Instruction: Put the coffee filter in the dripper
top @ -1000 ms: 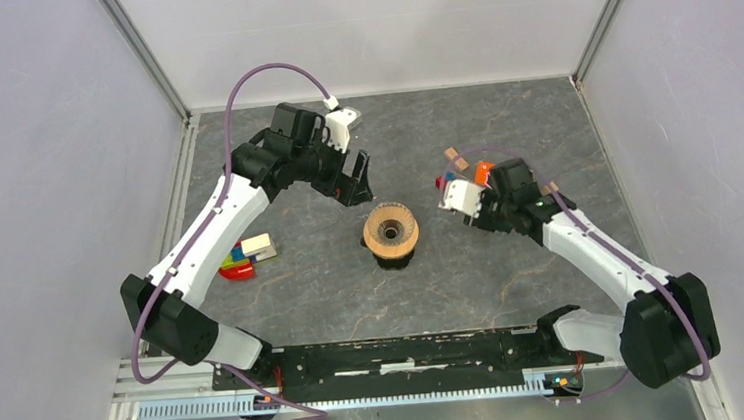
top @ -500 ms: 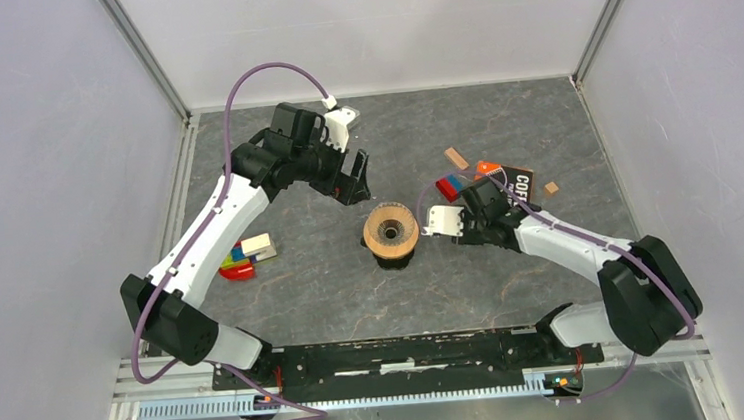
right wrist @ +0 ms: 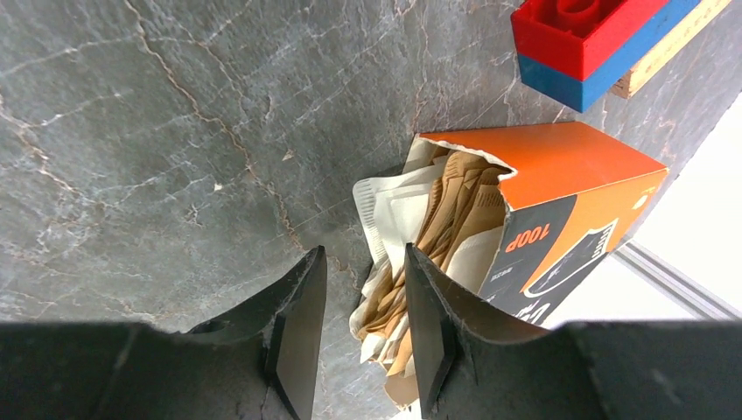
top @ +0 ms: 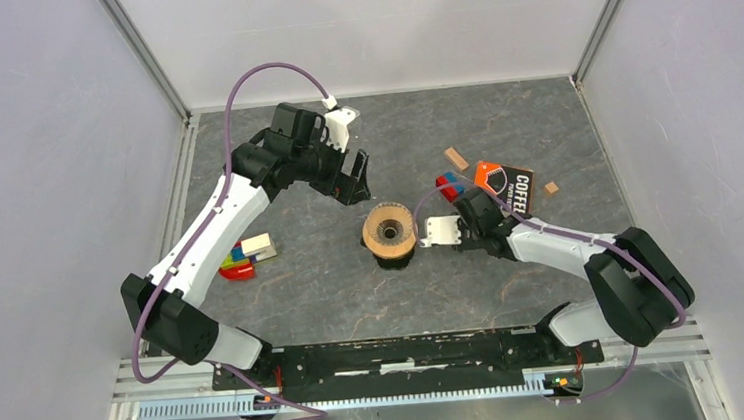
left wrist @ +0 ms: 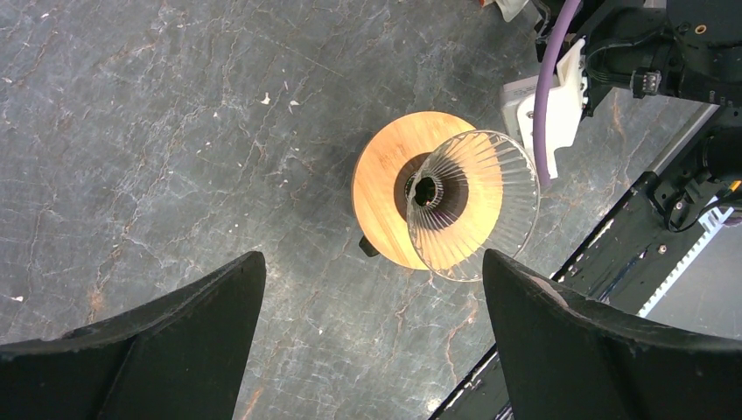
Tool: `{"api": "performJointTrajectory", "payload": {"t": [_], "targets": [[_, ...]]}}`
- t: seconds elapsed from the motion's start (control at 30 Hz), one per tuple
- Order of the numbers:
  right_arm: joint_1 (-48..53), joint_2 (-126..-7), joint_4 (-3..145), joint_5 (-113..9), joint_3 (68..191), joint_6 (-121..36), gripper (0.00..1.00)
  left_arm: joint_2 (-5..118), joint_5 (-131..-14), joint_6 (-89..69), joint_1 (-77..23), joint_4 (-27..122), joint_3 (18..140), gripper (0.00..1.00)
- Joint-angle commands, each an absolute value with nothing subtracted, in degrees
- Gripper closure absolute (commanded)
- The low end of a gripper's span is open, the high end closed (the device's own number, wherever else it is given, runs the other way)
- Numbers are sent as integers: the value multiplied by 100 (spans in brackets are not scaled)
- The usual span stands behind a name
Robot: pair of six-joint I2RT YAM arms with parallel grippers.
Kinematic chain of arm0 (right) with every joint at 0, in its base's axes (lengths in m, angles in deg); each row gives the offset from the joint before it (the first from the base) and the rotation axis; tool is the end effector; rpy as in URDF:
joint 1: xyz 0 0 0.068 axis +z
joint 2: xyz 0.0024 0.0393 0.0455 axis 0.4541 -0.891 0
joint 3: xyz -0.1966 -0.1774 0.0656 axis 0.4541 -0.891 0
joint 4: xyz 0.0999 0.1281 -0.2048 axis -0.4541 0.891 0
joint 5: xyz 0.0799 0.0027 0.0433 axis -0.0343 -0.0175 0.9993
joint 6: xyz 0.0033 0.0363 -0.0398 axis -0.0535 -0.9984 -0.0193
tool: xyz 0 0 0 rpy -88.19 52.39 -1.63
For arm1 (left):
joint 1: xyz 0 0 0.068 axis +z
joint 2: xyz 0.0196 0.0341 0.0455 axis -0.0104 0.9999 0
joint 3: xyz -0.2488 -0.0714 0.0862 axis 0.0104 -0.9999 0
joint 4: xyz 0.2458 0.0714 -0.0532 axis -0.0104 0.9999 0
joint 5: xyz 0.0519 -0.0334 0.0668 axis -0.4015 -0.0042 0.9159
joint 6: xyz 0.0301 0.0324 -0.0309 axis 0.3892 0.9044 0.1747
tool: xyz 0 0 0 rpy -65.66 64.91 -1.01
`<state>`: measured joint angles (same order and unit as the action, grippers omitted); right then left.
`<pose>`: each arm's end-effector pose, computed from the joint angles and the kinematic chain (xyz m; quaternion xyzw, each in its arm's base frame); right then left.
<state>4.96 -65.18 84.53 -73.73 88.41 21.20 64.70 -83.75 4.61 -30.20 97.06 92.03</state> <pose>0.2115 0.1220 0.1497 -0.6469 0.7058 -0.1703 0.2332 0.2631 -0.1632 0.3643 0.3179 0.8592 -0.2379 0.3227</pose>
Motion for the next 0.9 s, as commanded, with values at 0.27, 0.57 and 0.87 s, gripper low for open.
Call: {"api": "performJointTrajectory", "payload": {"t": [0.27,0.57,0.87], "targets": [[630,-6742,7695,-7864,8622,2555,58,6461,-8371,659,-3004,9531,9220,0],[639,-6766,7128,-8033,8300,2685,66,6464,-8362,662,-2995,9530,9211,0],[639,-6559,6702,-7903,8187,2726,91,6461,-8380,639,-2987,9532,9195,0]]}}
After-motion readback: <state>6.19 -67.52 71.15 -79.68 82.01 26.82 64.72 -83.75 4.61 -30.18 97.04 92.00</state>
